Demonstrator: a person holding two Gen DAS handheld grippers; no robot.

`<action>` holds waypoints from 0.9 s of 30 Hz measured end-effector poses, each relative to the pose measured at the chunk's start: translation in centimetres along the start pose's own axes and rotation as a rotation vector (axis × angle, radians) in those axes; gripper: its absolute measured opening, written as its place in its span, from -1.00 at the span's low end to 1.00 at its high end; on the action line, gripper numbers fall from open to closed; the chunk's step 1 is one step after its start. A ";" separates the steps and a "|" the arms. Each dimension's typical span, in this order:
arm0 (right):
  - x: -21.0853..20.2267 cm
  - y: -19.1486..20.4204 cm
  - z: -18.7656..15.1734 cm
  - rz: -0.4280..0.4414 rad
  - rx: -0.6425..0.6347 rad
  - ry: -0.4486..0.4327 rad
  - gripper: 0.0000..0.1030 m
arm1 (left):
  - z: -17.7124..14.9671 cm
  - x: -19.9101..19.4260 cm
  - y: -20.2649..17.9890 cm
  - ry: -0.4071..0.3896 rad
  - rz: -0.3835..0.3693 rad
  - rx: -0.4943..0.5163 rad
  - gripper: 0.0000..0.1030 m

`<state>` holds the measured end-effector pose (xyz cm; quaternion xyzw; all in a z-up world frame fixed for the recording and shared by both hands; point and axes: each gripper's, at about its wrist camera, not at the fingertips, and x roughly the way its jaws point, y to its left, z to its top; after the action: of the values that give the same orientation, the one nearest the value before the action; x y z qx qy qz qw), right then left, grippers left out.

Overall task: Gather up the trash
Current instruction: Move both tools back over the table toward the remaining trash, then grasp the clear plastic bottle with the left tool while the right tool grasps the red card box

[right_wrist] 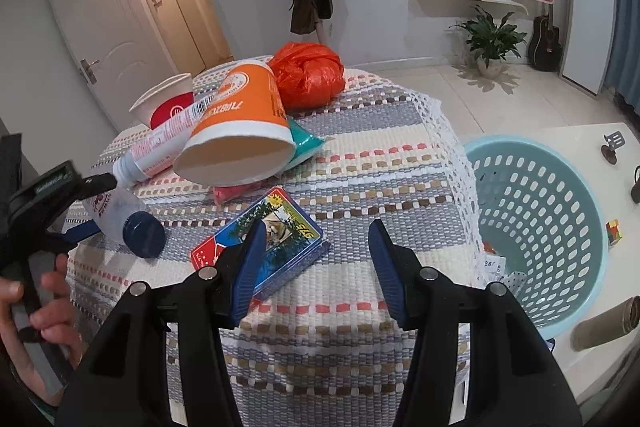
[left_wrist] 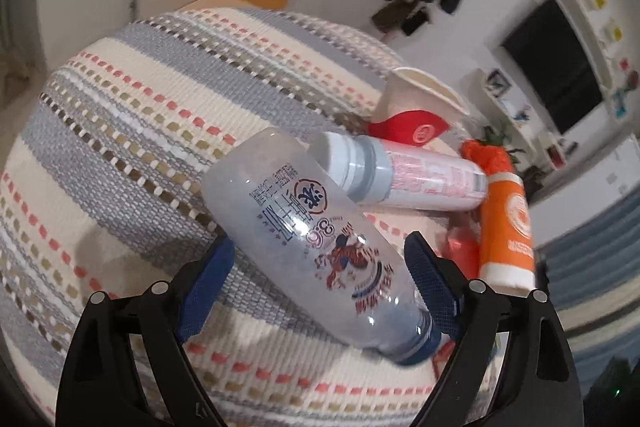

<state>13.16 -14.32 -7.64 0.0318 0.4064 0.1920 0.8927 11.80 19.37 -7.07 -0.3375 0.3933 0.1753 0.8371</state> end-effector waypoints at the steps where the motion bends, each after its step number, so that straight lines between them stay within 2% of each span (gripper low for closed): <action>1: 0.1 0.1 0.0 0.000 -0.001 0.002 -0.04 | 0.0 0.4 -0.2 0.006 0.016 -0.011 0.65; 3: 0.3 0.1 -0.1 0.006 -0.002 0.009 -0.04 | -0.2 1.0 -0.4 0.016 0.048 -0.022 0.65; 7: 0.5 0.5 -0.4 0.014 -0.009 0.017 -0.04 | -0.5 1.6 -1.9 0.004 0.109 0.037 0.62; 10: 0.6 0.8 -0.6 0.023 -0.007 0.028 0.00 | -0.7 1.6 -2.6 0.013 0.082 0.081 0.47; 12: 0.8 0.9 -0.8 0.033 0.007 0.042 0.24 | -1.0 1.3 -2.4 0.030 0.064 0.118 0.42; 16: 1.4 1.0 -1.0 0.076 0.037 0.079 0.27 | -2.1 0.0 -1.5 0.069 0.018 0.199 0.30; 21: 3.2 1.9 -1.0 0.113 0.069 0.154 0.34 | -3.5 -1.3 -0.4 0.107 -0.025 0.318 0.30; 27: 5.0 4.9 0.0 0.048 0.025 0.177 0.59 | -4.8 -2.7 1.0 0.117 -0.062 0.404 0.29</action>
<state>14.61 -7.95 -10.21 0.0353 0.4852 0.2102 0.8480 6.93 16.59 -7.58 -0.1846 0.4576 0.0471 0.8685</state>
